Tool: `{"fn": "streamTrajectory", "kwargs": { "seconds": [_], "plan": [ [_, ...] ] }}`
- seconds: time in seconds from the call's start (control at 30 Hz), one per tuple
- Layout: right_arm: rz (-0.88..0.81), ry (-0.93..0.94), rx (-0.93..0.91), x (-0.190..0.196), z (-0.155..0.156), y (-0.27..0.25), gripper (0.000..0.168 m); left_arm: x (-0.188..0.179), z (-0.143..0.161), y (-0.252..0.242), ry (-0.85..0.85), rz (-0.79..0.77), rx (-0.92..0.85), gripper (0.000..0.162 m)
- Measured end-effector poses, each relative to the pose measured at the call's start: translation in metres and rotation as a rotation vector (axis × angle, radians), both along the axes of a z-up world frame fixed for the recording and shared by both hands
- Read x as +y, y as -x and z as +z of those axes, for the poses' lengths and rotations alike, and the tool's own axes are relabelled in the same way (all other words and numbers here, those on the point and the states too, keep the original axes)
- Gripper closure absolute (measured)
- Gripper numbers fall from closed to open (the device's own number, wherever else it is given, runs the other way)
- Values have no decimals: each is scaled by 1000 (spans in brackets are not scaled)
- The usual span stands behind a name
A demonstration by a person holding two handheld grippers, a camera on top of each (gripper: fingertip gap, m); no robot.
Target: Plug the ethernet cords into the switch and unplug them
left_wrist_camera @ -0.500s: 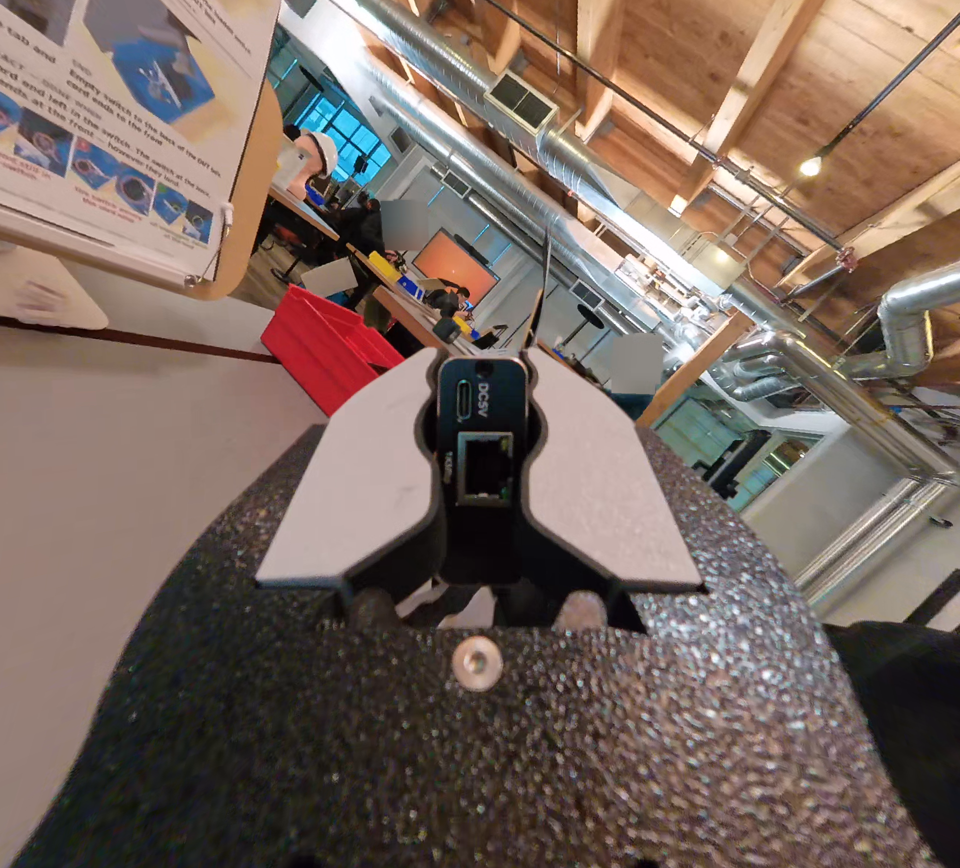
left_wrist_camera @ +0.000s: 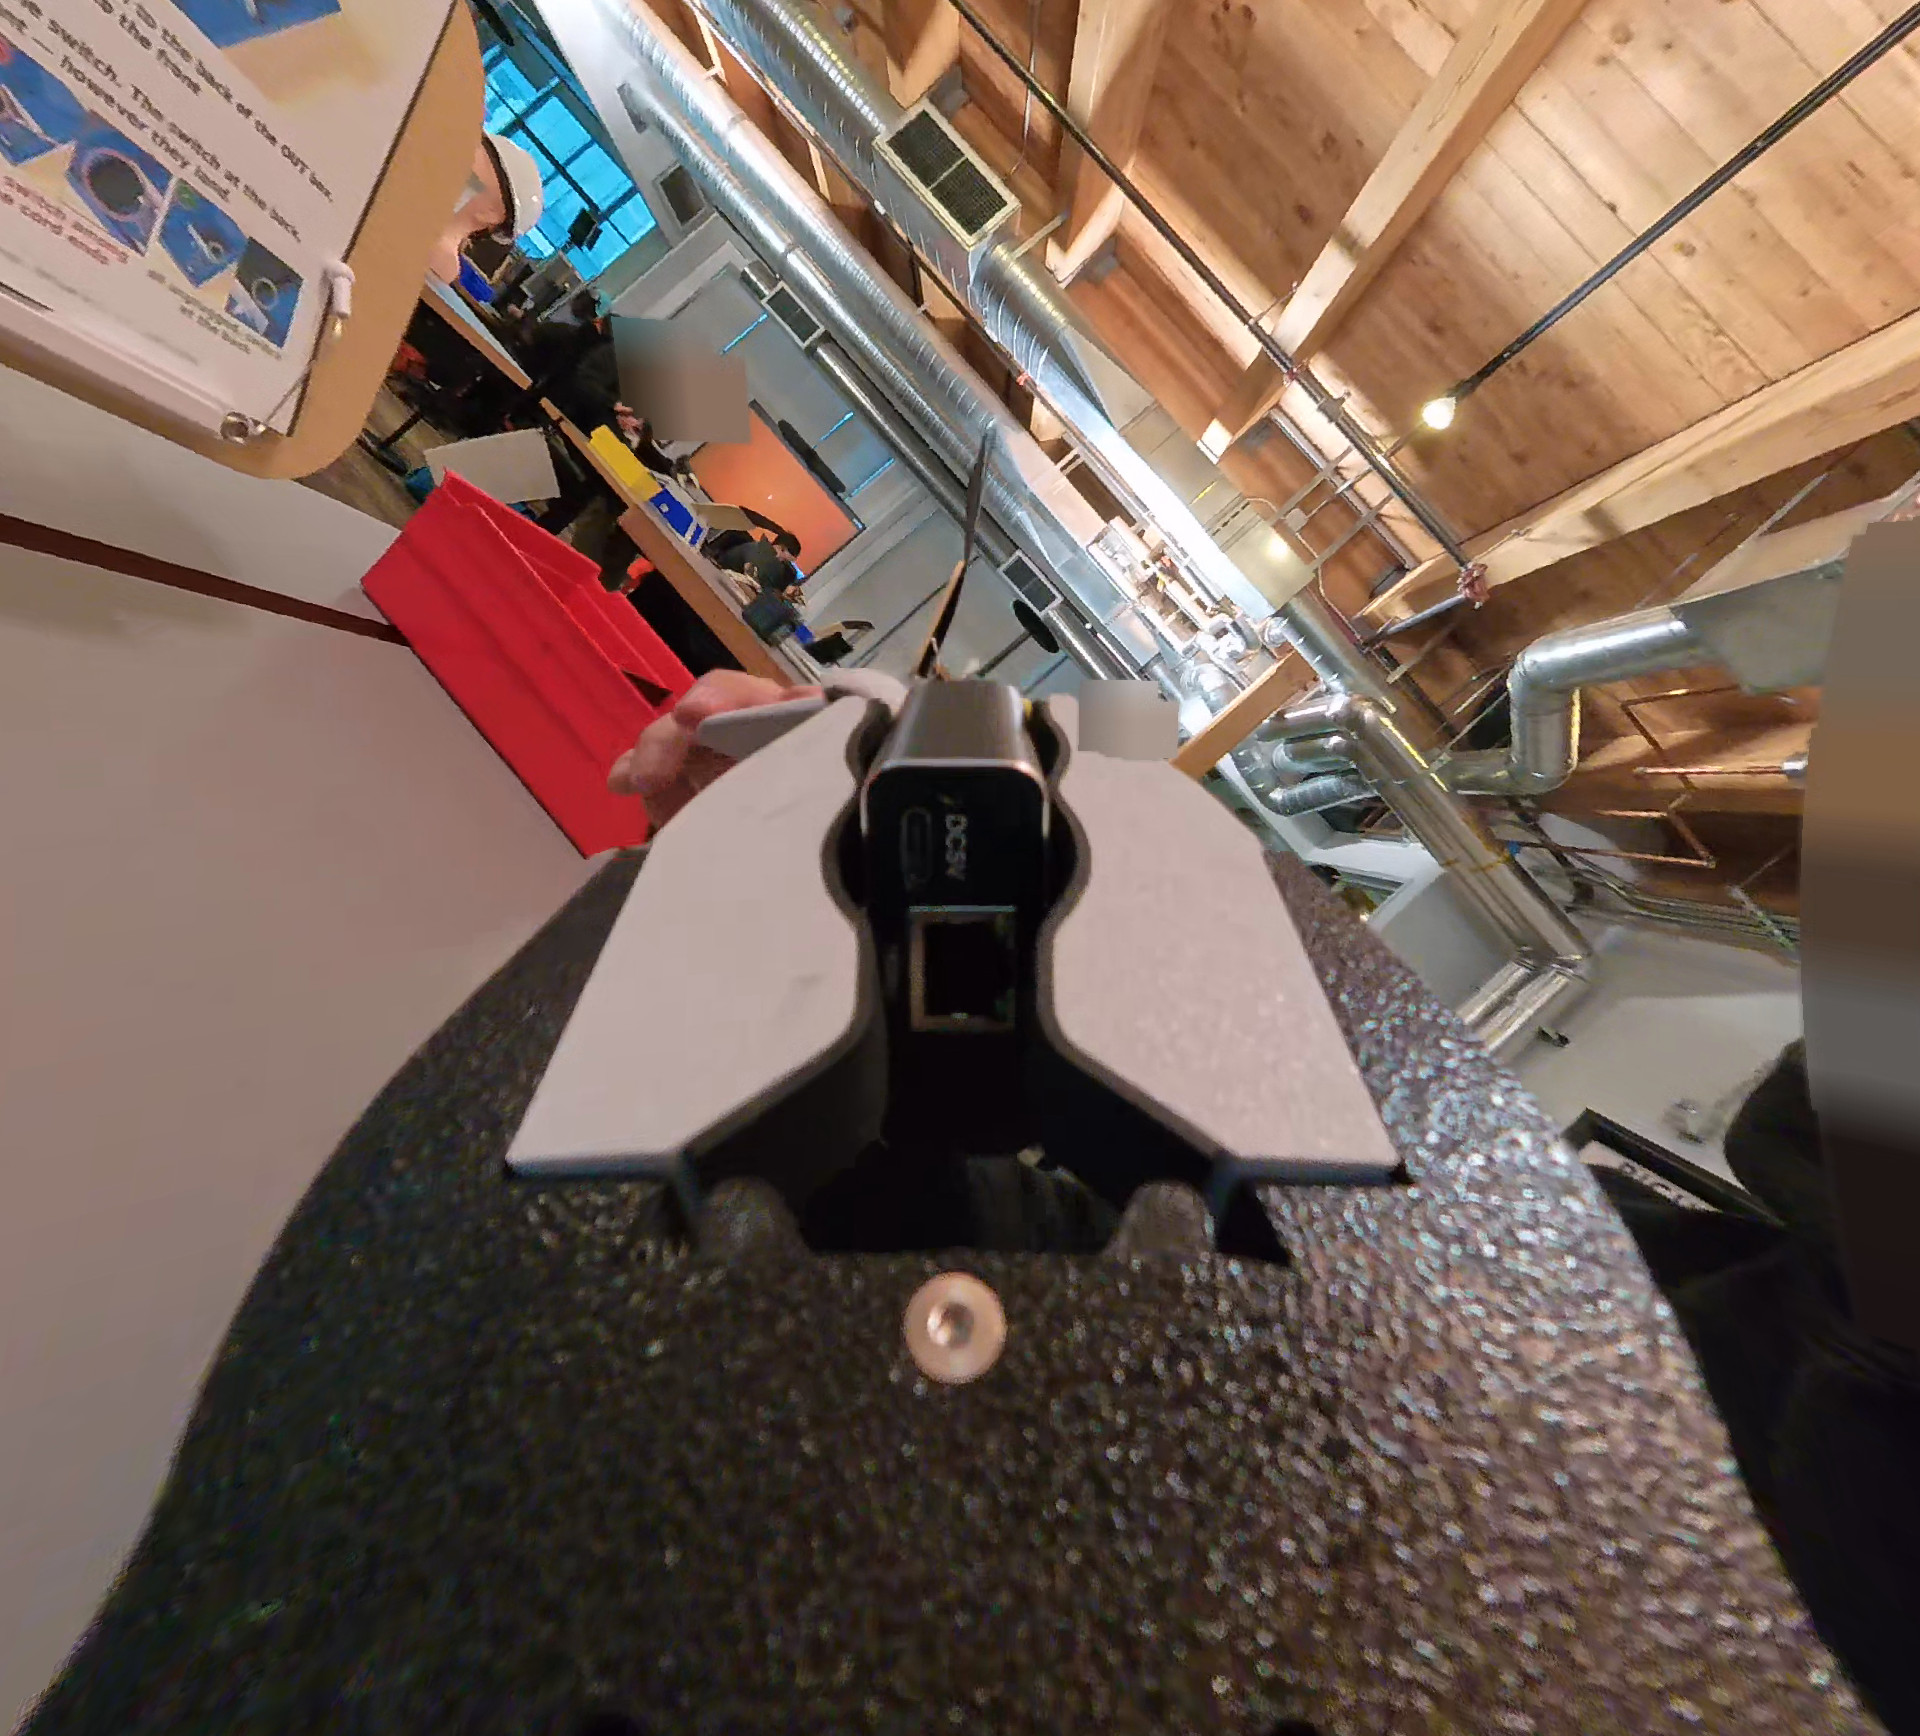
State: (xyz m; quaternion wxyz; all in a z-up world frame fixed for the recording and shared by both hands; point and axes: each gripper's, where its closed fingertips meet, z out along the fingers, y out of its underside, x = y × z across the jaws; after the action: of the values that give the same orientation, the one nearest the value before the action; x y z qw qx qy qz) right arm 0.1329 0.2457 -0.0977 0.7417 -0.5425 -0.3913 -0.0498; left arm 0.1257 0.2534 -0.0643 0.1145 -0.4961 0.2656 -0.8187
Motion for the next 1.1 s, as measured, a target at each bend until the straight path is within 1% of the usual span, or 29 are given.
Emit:
{"fn": "streamTrajectory", "kwargs": {
  "seconds": [0.03, 0.1, 0.2, 0.3, 0.4, 0.5, 0.67, 0.77, 0.87, 1.0, 1.1],
  "plan": [
    [-10, -39, -1, -2, 7, 2, 121, -3, -1, -1, 8, -20, -1, 136],
    [-53, -32, -30, 0, 10, -1, 120, -5, -2, -2, 14, -26, 2, 136],
    [-10, -56, 17, -6, 14, 2, 123, -11, -3, -4, 23, -60, 5, 136],
    [16, -66, -6, -11, 18, 6, 130, -15, -1, -3, 86, -116, -15, 135],
    [83, -46, -63, -18, 13, 16, 138, -17, 1, -3, 142, -156, -27, 135],
    [127, -21, -70, -24, 14, 20, 140, -22, 3, -2, 163, -196, -37, 135],
    [118, -56, -118, -28, 20, 21, 136, -27, 7, -1, 177, -208, -49, 135],
    [72, -118, -122, -28, 30, 22, 134, -26, 13, 2, 197, -202, -71, 135],
    [96, -121, -108, -30, 32, 26, 135, -26, 19, 5, 209, -182, -85, 135],
    [139, -95, -150, -33, 25, 32, 144, -22, 19, 4, 230, -152, -85, 136],
    [196, -103, -102, -38, 32, 37, 149, -22, 18, 4, 247, -161, -86, 136]
  ]
}}
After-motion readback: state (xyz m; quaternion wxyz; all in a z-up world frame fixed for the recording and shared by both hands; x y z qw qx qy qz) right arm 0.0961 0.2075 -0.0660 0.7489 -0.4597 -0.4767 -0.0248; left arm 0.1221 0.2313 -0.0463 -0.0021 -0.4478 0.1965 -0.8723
